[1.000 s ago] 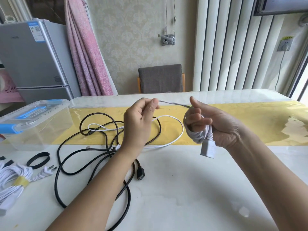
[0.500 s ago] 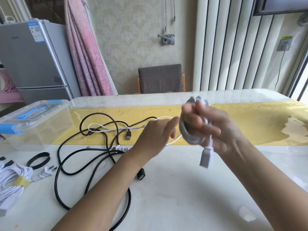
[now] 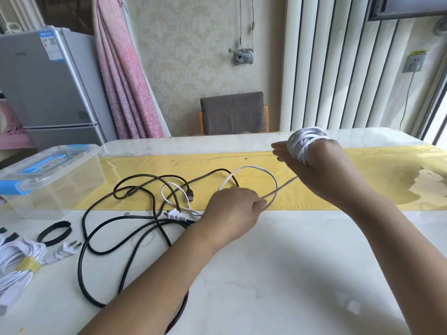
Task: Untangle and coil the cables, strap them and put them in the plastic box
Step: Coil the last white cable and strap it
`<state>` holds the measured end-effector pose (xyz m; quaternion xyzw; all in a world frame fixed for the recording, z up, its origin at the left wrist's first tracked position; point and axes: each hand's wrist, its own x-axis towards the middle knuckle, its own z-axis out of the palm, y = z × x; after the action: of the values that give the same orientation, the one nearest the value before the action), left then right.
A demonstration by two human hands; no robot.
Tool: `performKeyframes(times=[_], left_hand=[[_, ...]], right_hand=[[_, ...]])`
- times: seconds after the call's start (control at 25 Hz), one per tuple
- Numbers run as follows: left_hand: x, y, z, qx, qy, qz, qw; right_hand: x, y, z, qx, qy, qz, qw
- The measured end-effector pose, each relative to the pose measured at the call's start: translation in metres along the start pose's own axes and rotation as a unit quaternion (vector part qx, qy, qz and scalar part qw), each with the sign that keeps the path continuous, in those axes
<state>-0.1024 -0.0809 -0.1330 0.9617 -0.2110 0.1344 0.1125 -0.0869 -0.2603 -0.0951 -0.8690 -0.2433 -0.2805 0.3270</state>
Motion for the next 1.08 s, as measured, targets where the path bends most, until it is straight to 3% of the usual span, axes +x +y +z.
performKeyframes(times=[0.08, 0.16, 0.24, 0.28, 0.44, 0.52, 0.72, 0.84, 0.96, 1.08], left_hand=[[0.001, -0.013, -0.008, -0.083, 0.036, -0.007, 0.996], [0.001, -0.020, -0.014, -0.164, 0.092, 0.012, 0.982], [0.002, -0.023, -0.015, -0.202, 0.135, 0.012, 0.970], [0.003, -0.026, -0.016, -0.217, 0.158, 0.004, 0.963], [0.005, -0.039, -0.026, -0.263, 0.208, -0.022, 0.942], [0.004, -0.040, -0.028, -0.263, 0.213, -0.022, 0.941], [0.009, -0.046, -0.011, -0.280, 0.202, -0.014, 0.938], [0.011, -0.053, -0.006, -0.284, 0.200, -0.038, 0.937], [0.011, -0.054, -0.005, -0.267, 0.137, -0.052, 0.952], [0.012, -0.052, 0.001, -0.237, 0.057, -0.050, 0.968]], right_hand=[[0.003, 0.005, 0.000, -0.088, 0.022, -0.057, 0.994], [0.005, 0.004, 0.007, -0.152, -0.068, -0.044, 0.985], [-0.002, -0.001, 0.019, -0.072, -0.226, 0.082, 0.968], [-0.005, -0.006, 0.024, -0.004, -0.265, 0.129, 0.956], [-0.006, -0.017, 0.023, 0.194, -0.231, 0.164, 0.939], [-0.007, -0.021, 0.018, 0.250, -0.285, 0.155, 0.912], [-0.012, -0.030, 0.019, 0.323, -0.502, 0.117, 0.794], [-0.011, -0.035, 0.019, 0.475, -0.557, 0.037, 0.680], [-0.008, -0.032, 0.018, 0.616, -0.521, -0.102, 0.582], [-0.001, -0.018, 0.010, 0.754, -0.389, -0.116, 0.517]])
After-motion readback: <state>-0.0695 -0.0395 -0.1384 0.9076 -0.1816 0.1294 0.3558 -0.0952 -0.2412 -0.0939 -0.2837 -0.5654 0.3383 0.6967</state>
